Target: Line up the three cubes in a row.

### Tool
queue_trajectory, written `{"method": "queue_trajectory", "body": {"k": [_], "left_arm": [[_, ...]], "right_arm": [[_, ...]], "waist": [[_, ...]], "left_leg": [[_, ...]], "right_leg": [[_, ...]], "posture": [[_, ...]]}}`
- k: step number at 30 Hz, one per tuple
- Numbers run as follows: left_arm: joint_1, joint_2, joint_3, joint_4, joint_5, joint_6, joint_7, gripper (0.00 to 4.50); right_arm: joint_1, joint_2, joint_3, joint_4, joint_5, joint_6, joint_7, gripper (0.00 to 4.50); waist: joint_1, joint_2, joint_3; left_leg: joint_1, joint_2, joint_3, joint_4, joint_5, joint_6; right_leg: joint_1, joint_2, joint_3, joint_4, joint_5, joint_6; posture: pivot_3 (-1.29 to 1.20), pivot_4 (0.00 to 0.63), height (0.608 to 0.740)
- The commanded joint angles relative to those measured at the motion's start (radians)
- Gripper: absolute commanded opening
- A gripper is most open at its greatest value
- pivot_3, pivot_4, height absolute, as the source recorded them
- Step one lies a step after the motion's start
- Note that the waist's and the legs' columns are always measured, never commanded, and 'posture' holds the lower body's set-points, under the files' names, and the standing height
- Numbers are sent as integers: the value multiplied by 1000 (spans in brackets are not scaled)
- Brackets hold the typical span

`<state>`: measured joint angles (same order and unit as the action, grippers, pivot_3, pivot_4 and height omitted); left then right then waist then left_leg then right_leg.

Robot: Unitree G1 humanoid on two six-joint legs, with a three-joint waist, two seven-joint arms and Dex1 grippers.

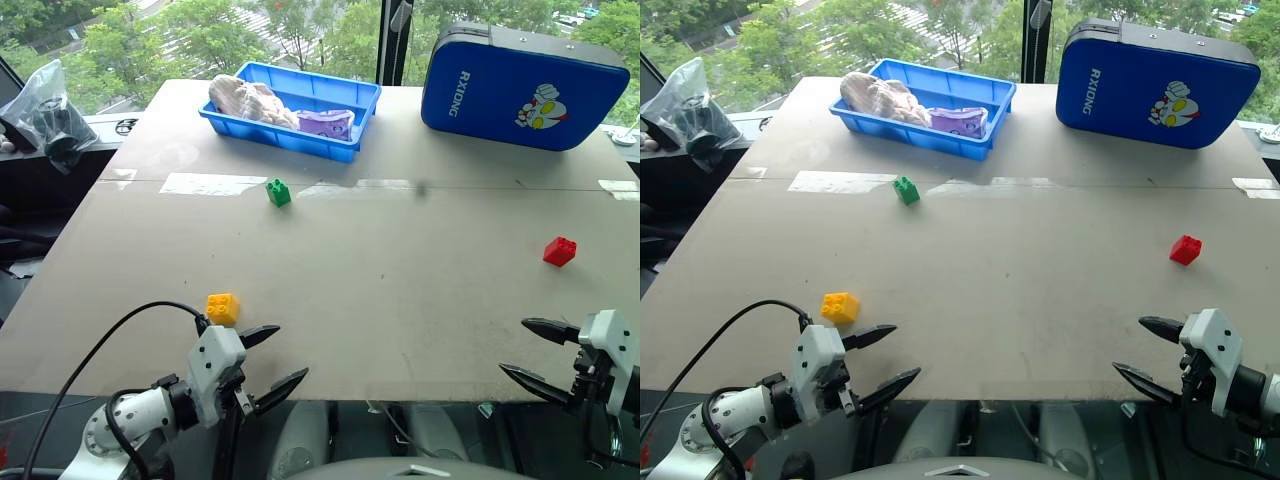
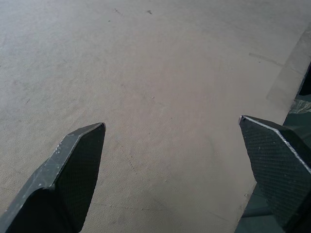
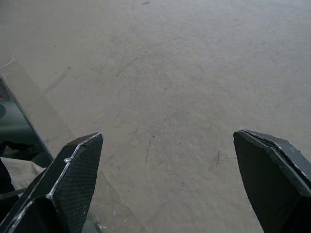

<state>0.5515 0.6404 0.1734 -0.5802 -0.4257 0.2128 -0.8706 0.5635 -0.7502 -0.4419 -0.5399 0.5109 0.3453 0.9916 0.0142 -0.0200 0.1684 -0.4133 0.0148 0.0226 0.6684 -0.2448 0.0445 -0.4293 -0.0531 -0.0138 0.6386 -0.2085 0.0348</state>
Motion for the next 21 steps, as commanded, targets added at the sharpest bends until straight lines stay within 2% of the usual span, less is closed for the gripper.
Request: {"method": "queue_trajectory", "body": {"k": [1, 4, 7, 11, 14, 21], "left_arm": [[-41, 4, -6, -49, -37, 28, 12, 4500], [-154, -19, -4, -80, -108, 107, 76, 4500], [-326, -44, 12, -93, -214, 220, 177, 4500], [-521, -14, -21, -107, -324, 358, 212, 4500], [-649, 37, -89, -110, -359, 415, 146, 4500], [-876, 35, -230, -43, -295, 405, 62, 4500]], "right_arm": [[-10, 22, -27, -32, 9, -9, -36, 4410], [-76, 71, -12, -67, 17, 33, -154, 4410], [-210, 123, 1, -107, 22, 122, -334, 4410], [-389, 74, 22, -121, -99, 419, -600, 4410], [-560, 55, -5, -68, -39, 616, -670, 4410], [-900, -15, 33, 164, -128, 1019, -825, 4410]], "waist": [[0, 0, 0], [3, 0, 0], [1, 0, -1], [0, 0, -1], [0, 0, -1], [0, 0, -1]], "left_leg": [[0, 0, 0, 0, 0, 0], [0, 0, -1, 1, 0, 0], [0, 0, 0, 1, 0, 0], [1, -1, 1, 2, 0, 0], [0, -3, 1, 1, 0, 0], [0, -6, 1, 1, 0, 1]], "right_leg": [[0, 0, 0, 0, 0, 0], [0, 0, 0, 0, 0, 0], [1, 1, 0, 2, 0, 0], [0, 6, 0, 3, 0, 0], [0, 6, 1, 3, 3, -4], [0, 6, 2, 3, 3, -4]], "posture": [[0, 150, 740], [0, 150, 740], [0, 150, 740], [0, 150, 740], [0, 150, 740], [0, 150, 740]]}}
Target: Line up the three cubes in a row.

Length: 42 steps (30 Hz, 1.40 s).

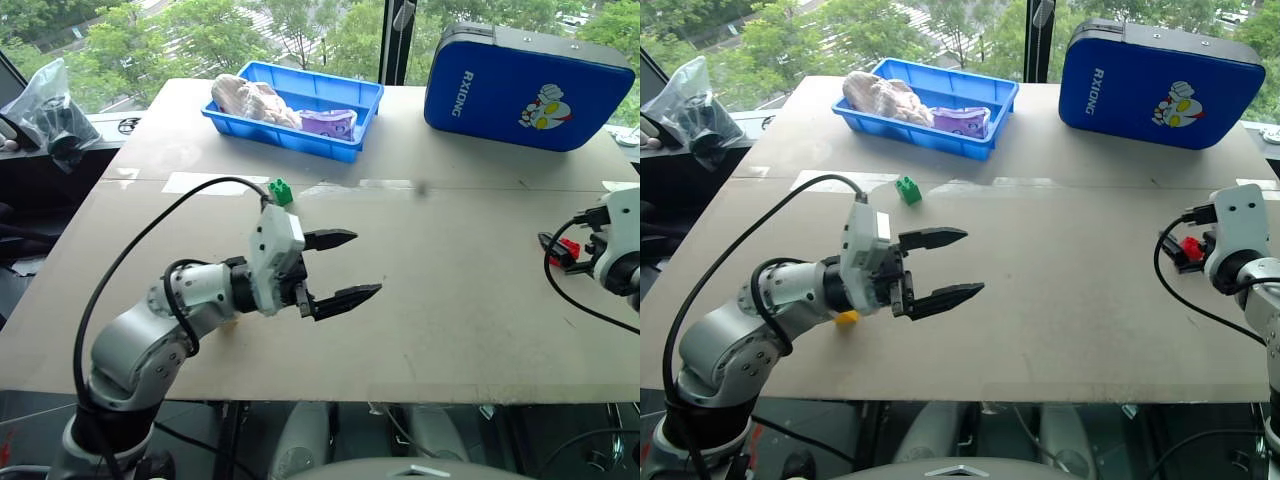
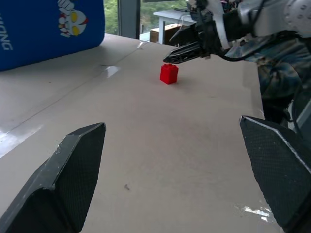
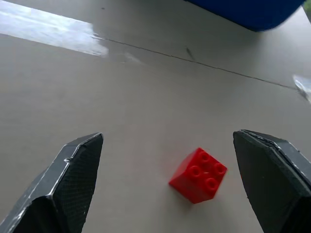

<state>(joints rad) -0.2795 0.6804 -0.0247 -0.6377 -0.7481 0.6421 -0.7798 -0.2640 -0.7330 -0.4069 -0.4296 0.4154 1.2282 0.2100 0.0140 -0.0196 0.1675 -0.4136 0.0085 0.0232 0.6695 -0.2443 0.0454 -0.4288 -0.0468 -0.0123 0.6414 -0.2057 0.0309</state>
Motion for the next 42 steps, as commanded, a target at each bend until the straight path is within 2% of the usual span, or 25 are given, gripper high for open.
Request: {"method": "queue_trajectory", "body": {"k": [1, 5, 9, 22, 24, 29, 30, 31, 33, 34, 36, 37, 39, 42], "left_arm": [[-70, -13, -45, 30, 38, -31, -33, 4500], [-115, -33, -86, 71, 90, -74, -66, 4500], [-95, -53, -109, 87, 126, -114, -83, 4500], [-98, -59, -104, 83, 132, -118, -108, 4500], [-99, -60, -103, 81, 132, -122, -110, 4500], [-100, -67, -89, 72, 121, -111, -97, 4500], [-99, -68, -87, 71, 120, -108, -92, 4500], [-97, -67, -83, 69, 118, -103, -88, 4500], [-85, -63, -65, 61, 108, -88, -72, 4500], [-71, -56, -48, 58, 103, -81, -64, 4500], [-37, -43, -15, 53, 95, -70, -49, 4500], [-9, -35, 7, 48, 92, -72, -46, 4500], [54, -20, 49, 37, 102, -92, -41, 4500], [132, -9, 99, 22, 151, -144, -22, 4500]], "right_arm": [[-120, -26, -2, 96, -40, 186, -54, 4410], [-268, 13, -17, 230, -58, 290, -71, 4410], [-358, 35, -27, 320, -75, 348, -69, 4410], [-464, 65, 38, 544, -164, 318, -87, 4410], [-476, 76, 40, 580, -173, 297, -88, 3880], [-474, 73, 70, 607, -181, 260, -72, 1580], [-473, 71, 73, 608, -181, 257, -68, 1298], [-472, 65, 81, 607, -178, 259, -59, 1283], [-450, 24, 130, 571, -145, 270, 6, 1283], [-414, -24, 194, 507, -122, 221, 83, 1283], [-341, -86, 268, 366, -76, 64, 238, 1283], [-307, -104, 279, 281, -22, -28, 354, 1283], [-263, -182, 379, 127, -2, -213, 555, 1283], [-297, -222, 558, 72, -44, -402, 748, 1283]], "waist": [[0, 0, 0], [-6, 0, 0], [-6, 0, 0], [-8, 0, 0], [-10, 0, 0], [-14, 0, 0], [-14, 0, 0], [-15, 0, 0], [-17, 1, 0], [-16, 1, 0], [-17, 1, 1], [-21, 1, 1], [-35, 4, 2], [-50, 4, 2]], "left_leg": [[0, -1, 0, 0, 0, 0], [0, -1, 0, 0, 0, 0], [0, -1, 0, -1, 0, 0], [0, 0, 0, 0, 0, 1], [0, 0, 0, 0, 0, 1], [0, 0, 0, -1, 0, 1], [0, 0, 0, -1, 0, 1], [0, 0, 0, 0, 0, 1], [0, 0, 0, 0, 0, 1], [0, 0, 0, 0, 0, 1], [-1, 1, -1, -1, 0, 1], [-1, 1, -1, -1, 0, 1], [0, 2, 0, -1, -1, 1], [1, 4, -1, -1, -1, 1]], "right_leg": [[0, 0, 0, 0, 0, 0], [0, 1, 1, 0, 1, 1], [0, 1, 1, 0, 3, 4], [0, 1, 1, 0, 3, 4], [0, 1, 1, 0, 3, 4], [0, 1, 1, 0, 3, 4], [0, 1, 1, 0, 3, 4], [0, 1, 1, 0, 3, 4], [0, 1, 1, 0, 3, 4], [0, 1, 1, 0, 3, 4], [0, 1, 1, 0, 2, 5], [0, 0, 1, -1, 2, 6], [-1, 1, 1, -1, 1, 7], [-1, 3, 2, 0, 0, 10]], "posture": [[0, 150, 740], [0, 150, 740], [0, 150, 740], [0, 150, 740], [0, 150, 740], [0, 150, 740], [0, 150, 740], [0, 150, 740], [0, 150, 740], [0, 150, 740], [0, 150, 740], [0, 150, 740], [0, 150, 740], [0, 150, 740]]}}
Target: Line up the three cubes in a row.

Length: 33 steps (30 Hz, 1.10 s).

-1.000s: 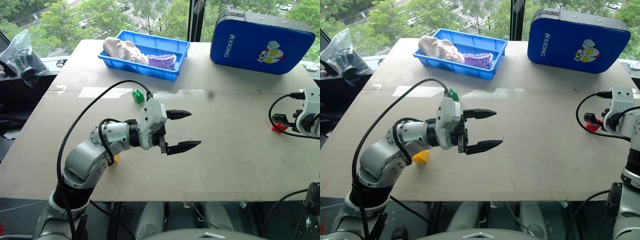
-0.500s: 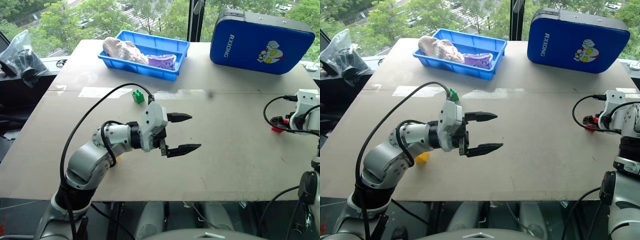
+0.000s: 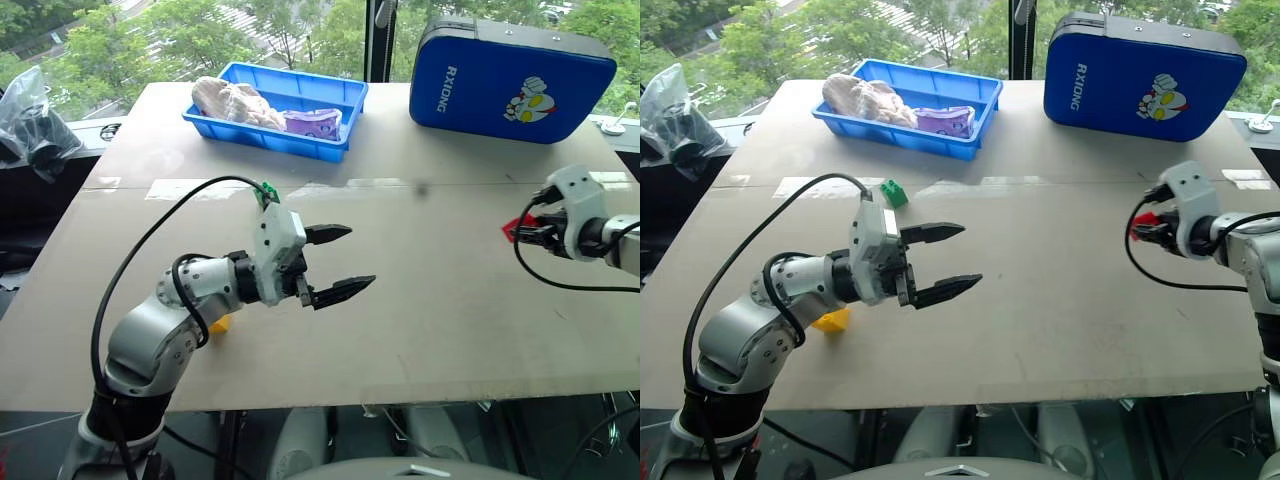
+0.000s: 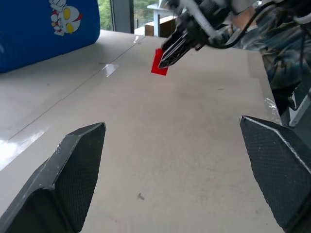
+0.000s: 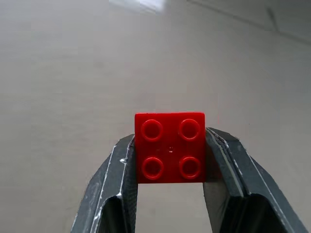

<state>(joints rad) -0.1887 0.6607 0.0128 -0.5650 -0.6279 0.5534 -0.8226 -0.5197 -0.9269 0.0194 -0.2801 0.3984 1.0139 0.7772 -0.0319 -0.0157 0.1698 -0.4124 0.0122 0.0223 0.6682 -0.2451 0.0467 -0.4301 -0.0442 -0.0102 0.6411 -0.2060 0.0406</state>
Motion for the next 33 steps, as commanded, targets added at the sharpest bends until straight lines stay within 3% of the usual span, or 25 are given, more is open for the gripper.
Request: {"method": "queue_trajectory", "body": {"k": [1, 4, 9, 20, 33], "left_arm": [[55, 11, 73, -51, 36, -72, 19, 4500], [79, 92, 118, -68, -43, -7, -54, 4500], [95, 133, 136, -98, -70, -2, -69, 4500], [179, 161, 204, -173, -150, 70, -24, 4500], [214, 192, 225, -183, -164, 79, -23, 4500]], "right_arm": [[-63, -34, 191, -67, -64, -242, 222, 1283], [-192, 27, 370, 44, -159, -318, 317, 1283], [-296, 99, 513, 236, -316, -492, 394, 1283], [-356, 169, 532, 371, -405, -611, 532, 1283], [-370, 209, 516, 419, -446, -613, 570, 1283]], "waist": [[-3, -1, 0], [-2, -2, 1], [17, -2, 1], [25, -2, 1], [21, -2, 1]], "left_leg": [[1, 1, 0, 0, 0, 0], [1, 2, -1, 1, 0, 0], [0, -1, 0, 2, 0, -1], [-3, -1, 0, 0, 0, -1], [-1, -1, 1, 1, 0, -1]], "right_leg": [[0, 1, 0, 0, 0, 1], [1, 1, -2, 0, -1, -4], [1, -2, -1, 0, -1, -7], [-2, -3, -2, -1, 2, -5], [-2, -3, -1, 1, 1, -8]], "posture": [[0, 150, 740], [0, 150, 740], [0, 150, 740], [0, 150, 740], [0, 150, 740]]}}
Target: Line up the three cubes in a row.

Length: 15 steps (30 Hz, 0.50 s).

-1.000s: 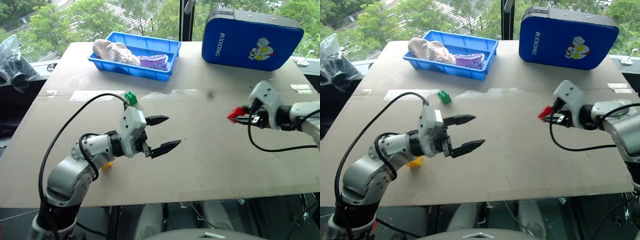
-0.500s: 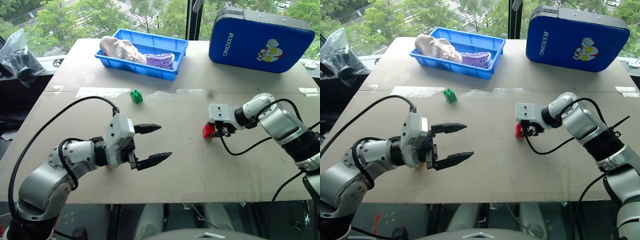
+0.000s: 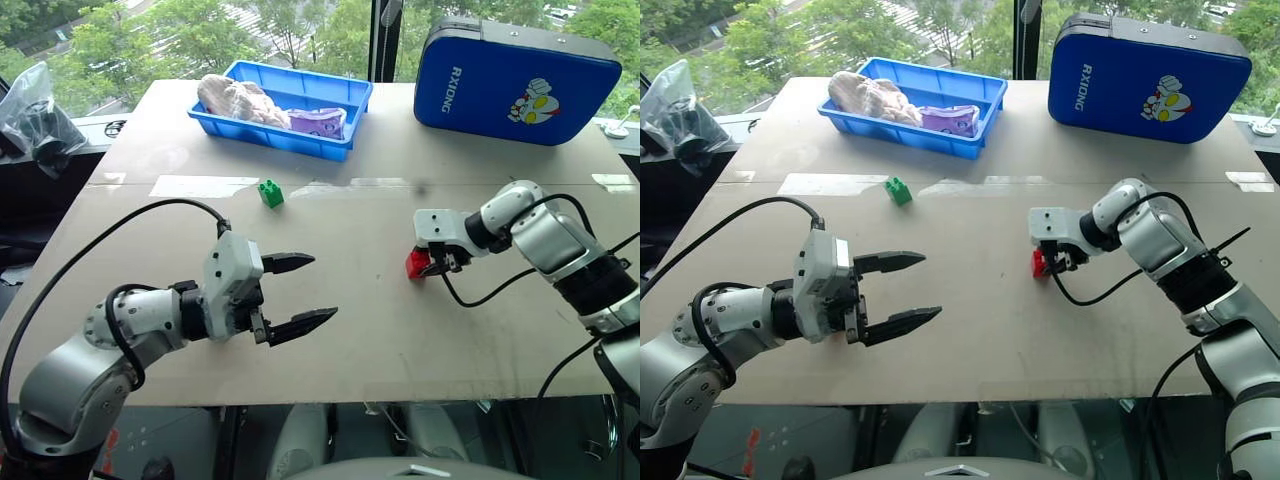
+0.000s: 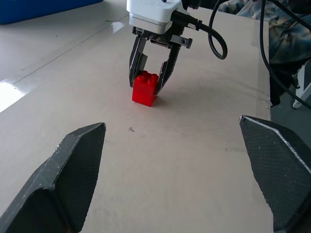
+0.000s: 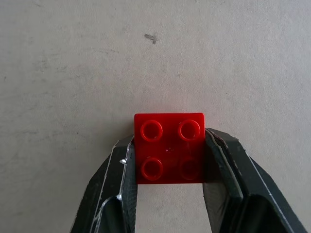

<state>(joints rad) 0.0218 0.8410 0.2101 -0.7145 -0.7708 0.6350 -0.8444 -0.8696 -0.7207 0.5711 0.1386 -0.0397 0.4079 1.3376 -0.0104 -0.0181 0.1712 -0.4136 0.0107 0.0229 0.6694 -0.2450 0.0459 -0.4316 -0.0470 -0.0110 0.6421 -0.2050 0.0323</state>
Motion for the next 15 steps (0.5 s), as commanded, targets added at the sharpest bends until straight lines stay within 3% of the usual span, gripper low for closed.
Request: {"method": "queue_trajectory", "body": {"k": [1, 3, 9, 10, 15], "left_arm": [[4, 12, 27, -33, -21, -3, -1, 4500], [4, 13, 27, -34, -22, -4, 0, 4500], [4, 13, 25, -21, -16, -8, -4, 4500], [1, 7, 28, -11, -20, -4, 5, 4500], [-47, -67, 48, 86, 4, 23, 147, 4500]], "right_arm": [[-19, 4, -36, 1, -9, -8, 11, 1283], [-18, 6, -37, 6, -12, -9, 16, 1283], [-20, 30, -76, 51, 5, -76, 6, 4090], [-13, 29, -103, 43, 30, -97, 8, 4345], [76, 3, -302, -104, 208, -35, 6, 4345]], "waist": [[0, 0, 0], [0, 0, 0], [0, 0, 0], [0, 0, 0], [12, 0, 0]], "left_leg": [[0, 0, 0, 0, 0, 0], [0, 0, 0, 0, 0, 0], [0, 0, 0, 0, 0, 0], [0, 0, 0, 0, 0, 0], [0, 0, -1, 0, 0, 0]], "right_leg": [[0, 0, 0, 0, 0, 0], [0, 0, 0, 0, 0, 0], [0, 0, 0, 0, 0, -1], [0, 0, 0, 0, 0, -1], [0, 0, -1, 0, 2, 3]], "posture": [[0, 150, 740], [0, 150, 740], [0, 150, 740], [0, 150, 740], [0, 150, 740]]}}
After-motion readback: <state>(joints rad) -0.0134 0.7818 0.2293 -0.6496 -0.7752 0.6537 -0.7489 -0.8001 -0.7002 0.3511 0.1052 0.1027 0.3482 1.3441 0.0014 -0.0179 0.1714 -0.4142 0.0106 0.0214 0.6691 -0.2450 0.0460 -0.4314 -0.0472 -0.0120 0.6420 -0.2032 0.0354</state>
